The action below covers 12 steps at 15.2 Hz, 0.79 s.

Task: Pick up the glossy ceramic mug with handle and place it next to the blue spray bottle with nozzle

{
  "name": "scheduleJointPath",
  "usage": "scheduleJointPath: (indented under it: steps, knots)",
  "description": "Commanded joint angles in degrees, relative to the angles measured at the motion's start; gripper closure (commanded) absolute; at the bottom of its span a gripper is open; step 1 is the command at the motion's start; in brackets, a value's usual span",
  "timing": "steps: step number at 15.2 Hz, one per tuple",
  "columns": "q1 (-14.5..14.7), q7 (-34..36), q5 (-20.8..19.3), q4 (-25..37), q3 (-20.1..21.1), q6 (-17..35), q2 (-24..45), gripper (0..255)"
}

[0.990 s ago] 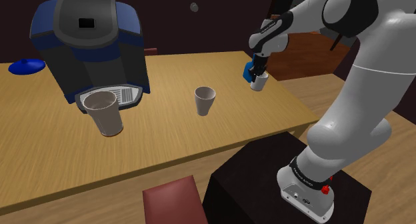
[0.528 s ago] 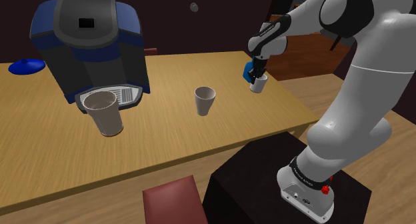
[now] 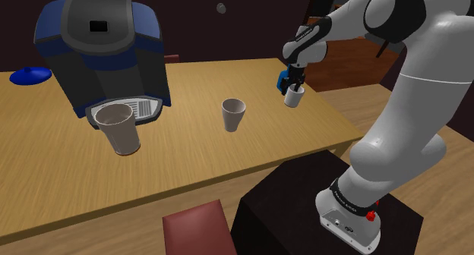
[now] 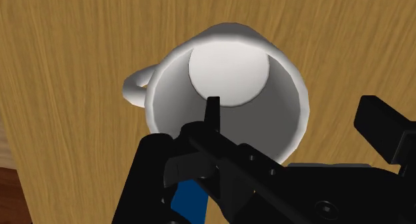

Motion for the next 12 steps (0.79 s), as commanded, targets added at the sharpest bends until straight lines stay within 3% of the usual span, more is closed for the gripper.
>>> scheduleJointPath:
  steps: [1,5,12]
  knots:
    - [0.00,0.00,0.00,0.00,0.00,0.00,0.00,0]
    - [0.49,0.51,-0.75,2.09,-0.20,-6.42,-4.36,0]
    - [0.48,0.52,-0.75,2.09,-0.19,-6.42,-4.36,0]
